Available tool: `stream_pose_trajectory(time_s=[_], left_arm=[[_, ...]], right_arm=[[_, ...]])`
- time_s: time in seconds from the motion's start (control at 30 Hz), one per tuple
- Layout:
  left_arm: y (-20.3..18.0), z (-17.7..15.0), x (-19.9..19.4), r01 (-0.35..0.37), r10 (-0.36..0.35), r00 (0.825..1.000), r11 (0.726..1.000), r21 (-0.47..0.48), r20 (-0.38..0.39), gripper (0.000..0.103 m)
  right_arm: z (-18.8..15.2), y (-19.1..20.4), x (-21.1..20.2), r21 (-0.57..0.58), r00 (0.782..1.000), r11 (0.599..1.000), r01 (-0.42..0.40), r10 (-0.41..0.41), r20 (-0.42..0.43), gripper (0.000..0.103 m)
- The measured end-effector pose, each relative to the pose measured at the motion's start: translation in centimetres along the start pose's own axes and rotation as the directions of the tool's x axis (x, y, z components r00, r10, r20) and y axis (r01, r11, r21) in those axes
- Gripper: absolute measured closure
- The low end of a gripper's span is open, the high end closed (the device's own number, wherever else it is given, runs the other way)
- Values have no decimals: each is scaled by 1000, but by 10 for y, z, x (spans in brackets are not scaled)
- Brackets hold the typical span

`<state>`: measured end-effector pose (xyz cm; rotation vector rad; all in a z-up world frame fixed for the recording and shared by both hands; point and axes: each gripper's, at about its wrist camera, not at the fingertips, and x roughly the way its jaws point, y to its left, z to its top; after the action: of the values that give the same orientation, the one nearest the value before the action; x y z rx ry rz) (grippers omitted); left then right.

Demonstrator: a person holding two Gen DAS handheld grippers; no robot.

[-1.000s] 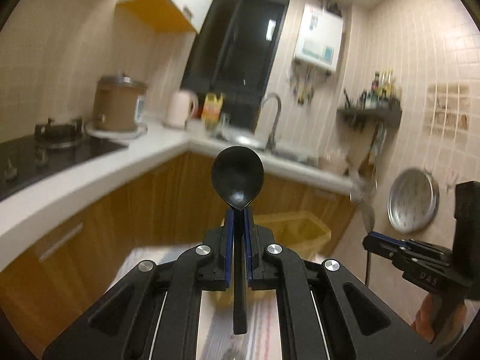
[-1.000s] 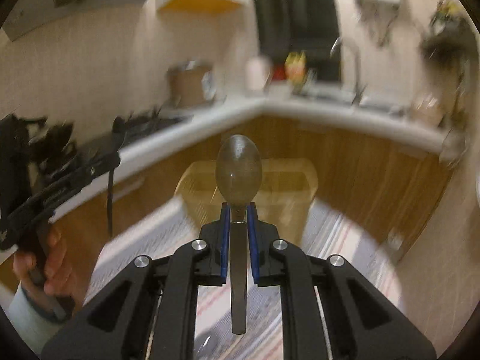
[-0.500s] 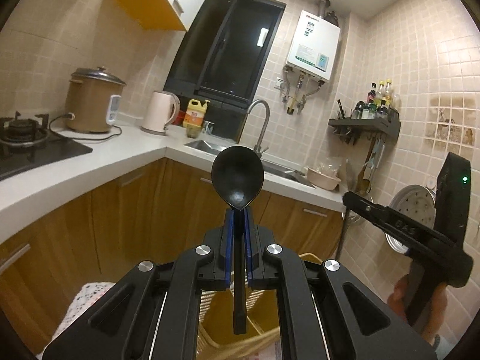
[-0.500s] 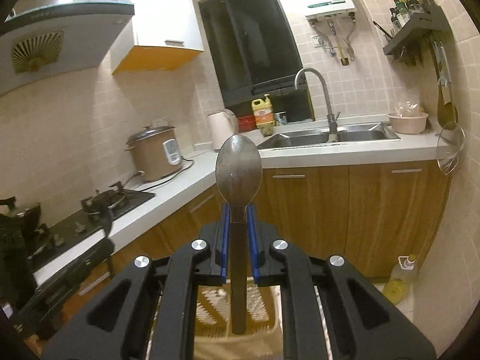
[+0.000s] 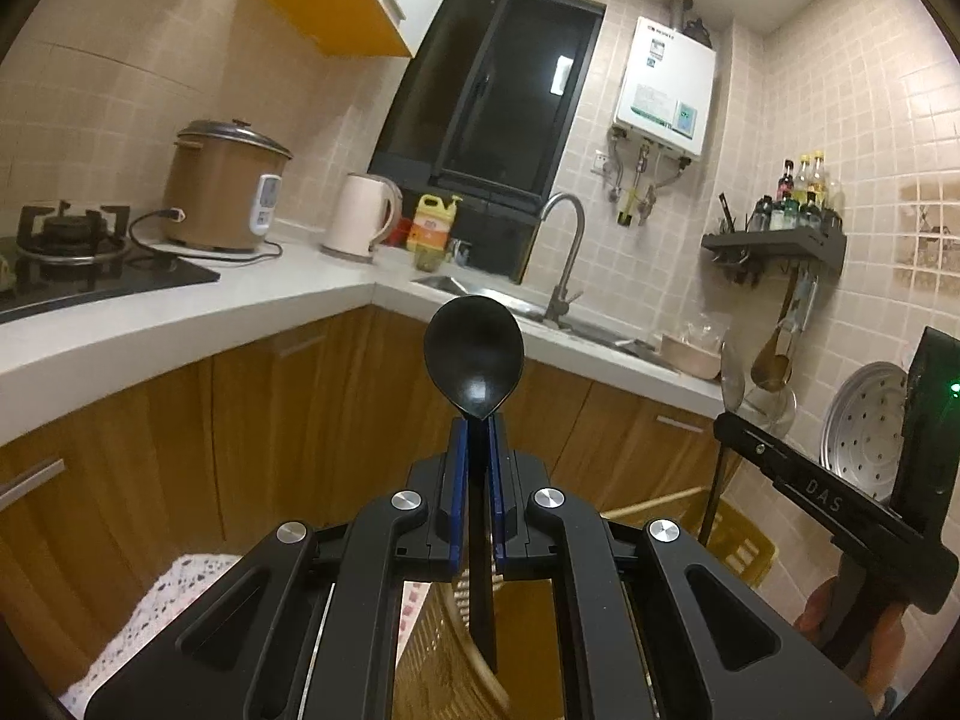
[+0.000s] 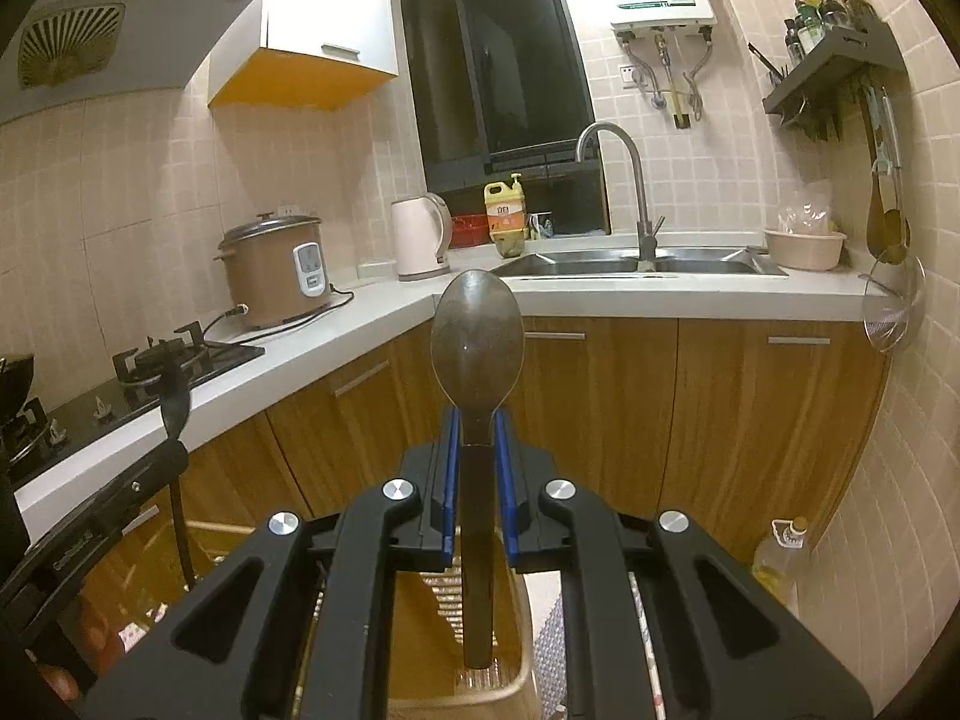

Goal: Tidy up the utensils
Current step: 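Lower both spoons into the beige caddy and open both tools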

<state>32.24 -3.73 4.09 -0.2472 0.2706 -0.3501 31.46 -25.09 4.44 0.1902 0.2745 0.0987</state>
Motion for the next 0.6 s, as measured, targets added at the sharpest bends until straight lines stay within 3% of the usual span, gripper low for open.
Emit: stream_pose_trajectory(time_s=[0.1,0.17,0.33,0.6], left_arm=[[0,-1,-2,-9,9,1000,1000,5,-25,93],[1,-2,-8,-2,2,999,1000,6,-49,74],[5,-2,-34,-8,9,999,1000,19,-52,73],[11,6,-75,-17,17,998,1000,0,-61,71]], right_arm=[[-5,-3,-4,10,999,1000,-27,27,-26,93],[-9,-8,-9,34,998,998,-47,48,-49,92],[-15,-19,-30,60,993,996,-66,71,-92,92],[-16,-17,-81,6,991,998,-70,70,-117,92]])
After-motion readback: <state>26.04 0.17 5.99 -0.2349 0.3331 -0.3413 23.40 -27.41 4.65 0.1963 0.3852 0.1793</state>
